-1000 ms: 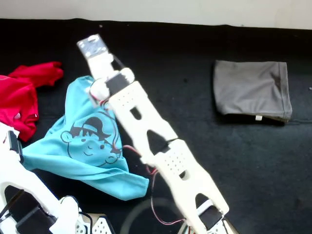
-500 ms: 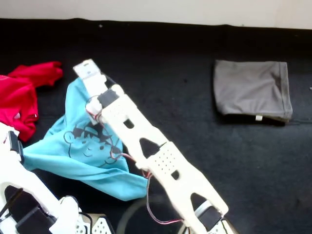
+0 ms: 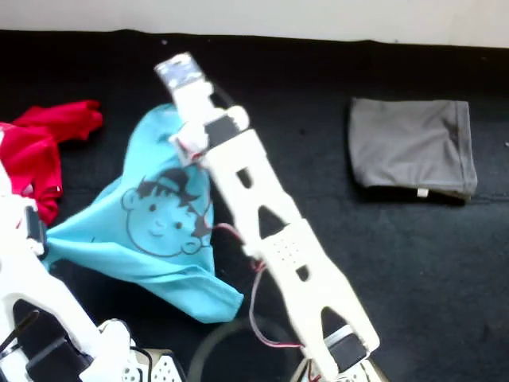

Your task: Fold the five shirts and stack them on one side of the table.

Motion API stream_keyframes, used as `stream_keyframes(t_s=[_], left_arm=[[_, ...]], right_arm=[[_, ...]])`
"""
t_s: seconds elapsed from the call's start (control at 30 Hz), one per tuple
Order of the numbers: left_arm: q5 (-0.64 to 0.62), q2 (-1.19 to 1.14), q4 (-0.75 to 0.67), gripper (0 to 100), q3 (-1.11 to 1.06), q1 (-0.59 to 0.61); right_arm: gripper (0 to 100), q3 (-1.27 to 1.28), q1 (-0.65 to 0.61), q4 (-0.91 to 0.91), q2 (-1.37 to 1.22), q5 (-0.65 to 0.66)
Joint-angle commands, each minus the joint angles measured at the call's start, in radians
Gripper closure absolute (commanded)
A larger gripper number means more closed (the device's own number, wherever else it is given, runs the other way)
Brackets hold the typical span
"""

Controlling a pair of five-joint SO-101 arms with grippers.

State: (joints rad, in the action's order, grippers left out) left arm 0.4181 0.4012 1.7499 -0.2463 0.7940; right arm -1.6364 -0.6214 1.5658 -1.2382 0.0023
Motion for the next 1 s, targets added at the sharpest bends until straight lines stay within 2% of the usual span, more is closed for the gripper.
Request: stream_keyframes(t_s=[0.0, 0.23, 0.4, 0.5, 0.73, 0.83, 0.97], left_arm=[[-0.064, 0.024, -0.034, 99, 0.019, -0.113], [-0.216, 0.024, -0.049, 99, 0.266, -0.317], [-0.227, 0.022, -0.046, 99, 0.496, -0.412], [-0.227, 0.022, -0.046, 99, 0.611, -0.453], [-0.222, 0.024, 0.011, 99, 0.757, -0.535], [-0.222, 0.028, 0.014, 99, 0.7, -0.558], [-0.221, 0.03, 0.012, 99, 0.507, -0.596]], right_arm=[[99.1, -0.134, 0.104, 0.101, 0.07, 0.038], [99.1, -0.119, 0.248, 0.199, 0.291, 0.103], [99.2, -0.101, 0.358, 0.2, 0.486, 0.103], [99.2, 0.005, 0.39, 0.202, 0.634, 0.103], [99.2, 0.593, 0.389, 0.2, 1.119, 0.095], [99.2, 0.872, 0.387, 0.197, 1.296, 0.037], [99.2, 1.282, 0.374, 0.139, 1.497, -0.006]])
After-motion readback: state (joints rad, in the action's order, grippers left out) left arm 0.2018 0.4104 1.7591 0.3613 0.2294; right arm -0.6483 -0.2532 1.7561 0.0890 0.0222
